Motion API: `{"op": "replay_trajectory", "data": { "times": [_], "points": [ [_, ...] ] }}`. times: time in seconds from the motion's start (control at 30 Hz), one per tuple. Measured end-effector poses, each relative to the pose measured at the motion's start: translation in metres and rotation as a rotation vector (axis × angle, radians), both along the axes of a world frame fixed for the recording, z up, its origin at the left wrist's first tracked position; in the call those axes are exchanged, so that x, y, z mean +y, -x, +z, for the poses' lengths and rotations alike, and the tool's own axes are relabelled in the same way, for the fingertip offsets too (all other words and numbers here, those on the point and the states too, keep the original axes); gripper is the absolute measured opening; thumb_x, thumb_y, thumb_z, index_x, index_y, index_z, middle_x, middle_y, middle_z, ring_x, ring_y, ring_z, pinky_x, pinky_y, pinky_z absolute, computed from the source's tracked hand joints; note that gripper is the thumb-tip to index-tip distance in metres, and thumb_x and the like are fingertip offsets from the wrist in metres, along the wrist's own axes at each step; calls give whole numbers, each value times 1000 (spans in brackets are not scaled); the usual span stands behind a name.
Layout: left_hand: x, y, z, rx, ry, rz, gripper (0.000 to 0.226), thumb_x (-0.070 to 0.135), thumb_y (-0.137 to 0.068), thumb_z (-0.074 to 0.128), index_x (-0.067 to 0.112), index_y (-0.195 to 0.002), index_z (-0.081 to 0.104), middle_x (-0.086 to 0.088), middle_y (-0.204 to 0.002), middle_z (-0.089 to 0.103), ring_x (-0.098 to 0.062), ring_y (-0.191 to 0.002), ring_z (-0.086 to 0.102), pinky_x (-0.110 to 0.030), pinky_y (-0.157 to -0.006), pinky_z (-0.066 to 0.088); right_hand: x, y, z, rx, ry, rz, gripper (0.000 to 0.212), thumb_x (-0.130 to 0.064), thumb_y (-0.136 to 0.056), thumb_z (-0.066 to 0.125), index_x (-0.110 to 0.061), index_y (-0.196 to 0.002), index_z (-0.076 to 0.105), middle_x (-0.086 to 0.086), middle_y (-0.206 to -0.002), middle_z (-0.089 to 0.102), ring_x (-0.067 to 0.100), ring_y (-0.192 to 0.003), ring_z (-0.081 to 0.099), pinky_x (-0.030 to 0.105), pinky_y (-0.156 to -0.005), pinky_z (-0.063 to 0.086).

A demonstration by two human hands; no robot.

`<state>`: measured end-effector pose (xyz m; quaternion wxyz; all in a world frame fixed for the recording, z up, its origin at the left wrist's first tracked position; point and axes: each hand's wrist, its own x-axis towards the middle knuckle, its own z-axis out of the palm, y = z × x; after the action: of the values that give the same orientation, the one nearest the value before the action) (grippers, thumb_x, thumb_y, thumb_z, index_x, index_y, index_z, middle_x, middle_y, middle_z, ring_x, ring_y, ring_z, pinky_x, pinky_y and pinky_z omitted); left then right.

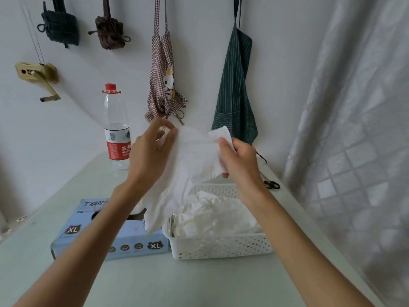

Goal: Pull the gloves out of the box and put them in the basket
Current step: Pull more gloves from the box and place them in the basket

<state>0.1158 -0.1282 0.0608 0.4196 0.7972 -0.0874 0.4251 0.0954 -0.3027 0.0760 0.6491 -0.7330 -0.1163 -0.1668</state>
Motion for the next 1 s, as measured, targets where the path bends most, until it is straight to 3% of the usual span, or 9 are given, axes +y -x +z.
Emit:
{"op": "replay_trajectory", "data": {
  "times": [0.1,0.2,0.33,0.53,0.7,0.8,0.9,0.97,1.0],
  "points": [
    [-13,-22,-44,254,-313,-26,16,38,-95,52,27,-102,59,7,-80,65,-17,-71,62,-28,-62,45,-29,-17,-47,232,106,-69,25,-20,-96,48,-2,-83,60,3,-59,49,7,-40,42,15,-38,34],
    [-28,-41,-78,372,-532,-79,20,40,-95,50,28,-106,61,5,-92,72,-21,-81,65,-24,-62,37,-58,-35,-85,306,309,-218,31,-22,-94,48,2,-77,56,3,-57,45,16,-50,43,20,-44,37],
    [-46,-64,-87,333,-670,-97,27,48,-95,45,29,-105,60,3,-90,72,-24,-83,64,-28,-63,36,-78,-43,-104,192,617,-369,33,-27,-96,47,-11,-68,45,0,-62,48,25,-66,47,31,-58,32],
    [-60,-86,-92,243,-924,-34,41,57,-92,41,28,-117,52,5,-100,70,-21,-88,63,-30,-65,39,-86,-46,-103,106,1062,-501,28,-31,-102,37,-12,-111,56,10,-104,66,33,-96,61,31,-64,35],
    [-53,-79,-88,184,-951,-97,40,50,-90,53,23,-119,58,7,-106,67,-16,-95,60,-25,-72,40,-87,-50,-107,99,1275,-481,31,-31,-100,43,-16,-128,46,6,-113,64,25,-99,63,30,-68,41],
    [-35,-64,-81,191,-912,-54,28,39,-96,49,23,-115,62,5,-114,65,-15,-99,60,-28,-82,45,-93,-46,-106,27,1245,-473,36,-29,-97,52,-18,-130,44,2,-117,59,21,-102,60,29,-69,42],
    [-21,-34,-83,488,-852,-285,44,48,-97,37,28,-134,49,10,-142,46,-10,-127,45,-29,-106,35,-98,-41,-102,-87,1046,-287,30,-25,-96,53,-22,-126,51,-4,-114,56,16,-106,55,25,-75,43],
    [-19,-17,-88,728,-1032,-405,68,61,-92,27,28,-150,17,11,-157,14,-8,-144,13,-29,-116,10,-96,-40,-101,61,1012,50,40,-36,-97,48,-28,-136,43,-5,-137,44,15,-130,41,28,-99,37],
    [-19,-12,-92,806,-1147,-403,79,68,-87,21,27,-152,2,9,-159,0,-8,-146,1,-31,-118,2,-94,-37,-100,225,1073,229,53,-46,-97,44,-32,-145,30,-6,-153,26,14,-142,21,33,-112,25]
  ]
}}
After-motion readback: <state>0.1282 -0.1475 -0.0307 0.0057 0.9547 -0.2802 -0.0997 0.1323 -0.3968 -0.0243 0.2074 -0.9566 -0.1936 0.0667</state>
